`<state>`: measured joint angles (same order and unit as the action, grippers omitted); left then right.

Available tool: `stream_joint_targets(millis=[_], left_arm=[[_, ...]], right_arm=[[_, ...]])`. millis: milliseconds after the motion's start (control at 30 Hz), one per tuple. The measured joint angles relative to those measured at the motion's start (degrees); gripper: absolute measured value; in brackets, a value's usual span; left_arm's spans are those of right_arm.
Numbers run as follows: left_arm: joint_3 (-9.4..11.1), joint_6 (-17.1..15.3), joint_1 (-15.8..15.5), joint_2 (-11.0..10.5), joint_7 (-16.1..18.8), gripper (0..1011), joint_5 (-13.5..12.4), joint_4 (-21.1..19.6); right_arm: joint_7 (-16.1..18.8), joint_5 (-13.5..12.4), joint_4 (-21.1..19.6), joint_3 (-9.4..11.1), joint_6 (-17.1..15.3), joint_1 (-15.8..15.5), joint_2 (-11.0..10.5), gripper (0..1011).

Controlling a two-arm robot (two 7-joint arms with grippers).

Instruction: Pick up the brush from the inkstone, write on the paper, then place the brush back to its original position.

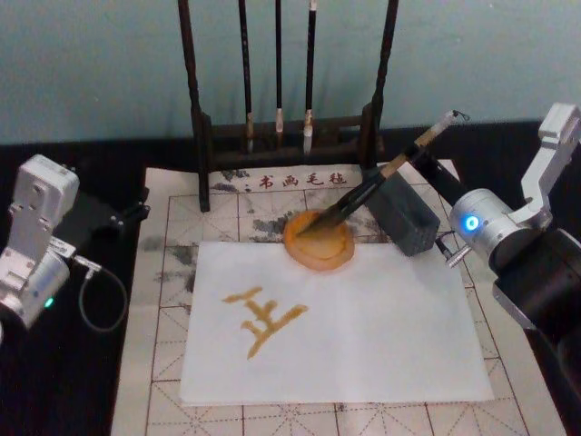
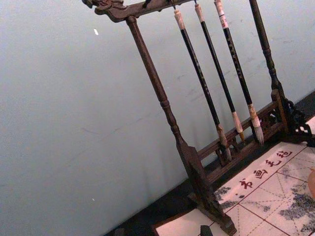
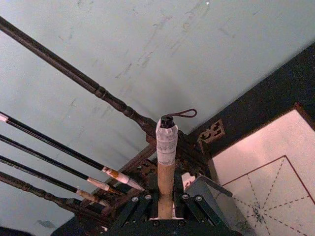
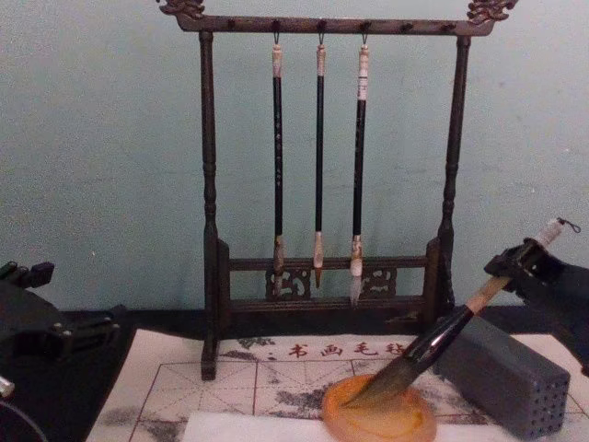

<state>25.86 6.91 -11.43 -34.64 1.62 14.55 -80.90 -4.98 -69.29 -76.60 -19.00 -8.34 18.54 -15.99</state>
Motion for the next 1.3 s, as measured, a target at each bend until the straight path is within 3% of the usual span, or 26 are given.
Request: stream_joint_targets(millis=[1300], left_arm=[[0.00,0.00,0.00,0.00,0.00,1001,0.00,0.00]], right_arm=[[-1.07,-0.85,0.73,-0.81,0.53,0.07,-0.25,198]])
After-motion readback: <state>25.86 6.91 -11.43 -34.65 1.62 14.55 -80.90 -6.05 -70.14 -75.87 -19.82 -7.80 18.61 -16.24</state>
